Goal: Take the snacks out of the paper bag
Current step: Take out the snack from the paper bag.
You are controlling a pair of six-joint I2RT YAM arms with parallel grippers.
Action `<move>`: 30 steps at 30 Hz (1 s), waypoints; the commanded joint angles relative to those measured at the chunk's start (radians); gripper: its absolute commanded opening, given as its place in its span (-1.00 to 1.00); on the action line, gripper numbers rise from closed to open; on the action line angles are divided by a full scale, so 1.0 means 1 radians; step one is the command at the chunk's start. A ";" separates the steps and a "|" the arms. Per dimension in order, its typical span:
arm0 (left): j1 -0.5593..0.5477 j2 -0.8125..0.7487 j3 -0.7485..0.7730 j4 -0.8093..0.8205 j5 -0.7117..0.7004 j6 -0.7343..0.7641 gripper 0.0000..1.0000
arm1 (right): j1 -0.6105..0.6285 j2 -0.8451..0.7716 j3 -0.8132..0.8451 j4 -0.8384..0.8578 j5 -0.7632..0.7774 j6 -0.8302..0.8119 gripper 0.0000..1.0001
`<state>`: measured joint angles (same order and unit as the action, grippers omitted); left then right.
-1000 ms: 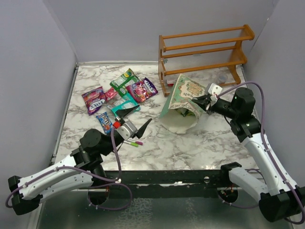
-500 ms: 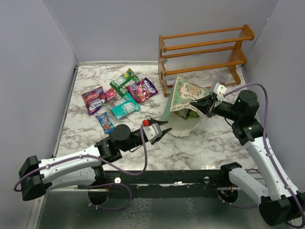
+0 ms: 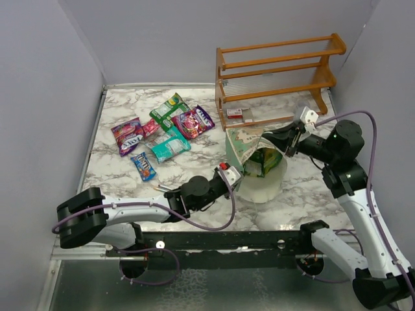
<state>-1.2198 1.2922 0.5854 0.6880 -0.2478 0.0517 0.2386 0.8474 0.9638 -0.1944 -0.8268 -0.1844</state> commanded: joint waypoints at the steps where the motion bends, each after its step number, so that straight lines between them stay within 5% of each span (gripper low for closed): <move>1: -0.005 -0.028 0.003 0.095 -0.029 -0.062 -0.70 | 0.001 -0.073 0.029 -0.037 0.044 0.005 -0.97; 7: -0.037 -0.063 0.021 0.052 0.054 -0.075 -0.59 | 0.001 -0.088 -0.018 0.005 -0.003 0.031 -0.97; 12: -0.121 -0.071 0.034 0.021 -0.037 -0.035 -0.49 | 0.001 -0.035 0.015 0.014 -0.029 0.058 -0.97; 17: -0.152 0.003 0.075 -0.004 -0.098 -0.025 -0.85 | 0.001 -0.018 0.026 0.053 -0.047 0.096 -0.97; 26: -0.227 0.155 0.138 0.080 -0.204 -0.016 -0.79 | 0.001 -0.002 0.052 0.047 0.011 0.157 -0.97; 30: -0.211 0.260 0.262 -0.029 -0.271 -0.036 -0.84 | 0.001 0.004 0.070 0.039 -0.009 0.175 -0.97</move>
<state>-1.4464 1.4681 0.7143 0.7033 -0.4221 0.0360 0.2394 0.8501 0.9855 -0.1787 -0.8394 -0.0483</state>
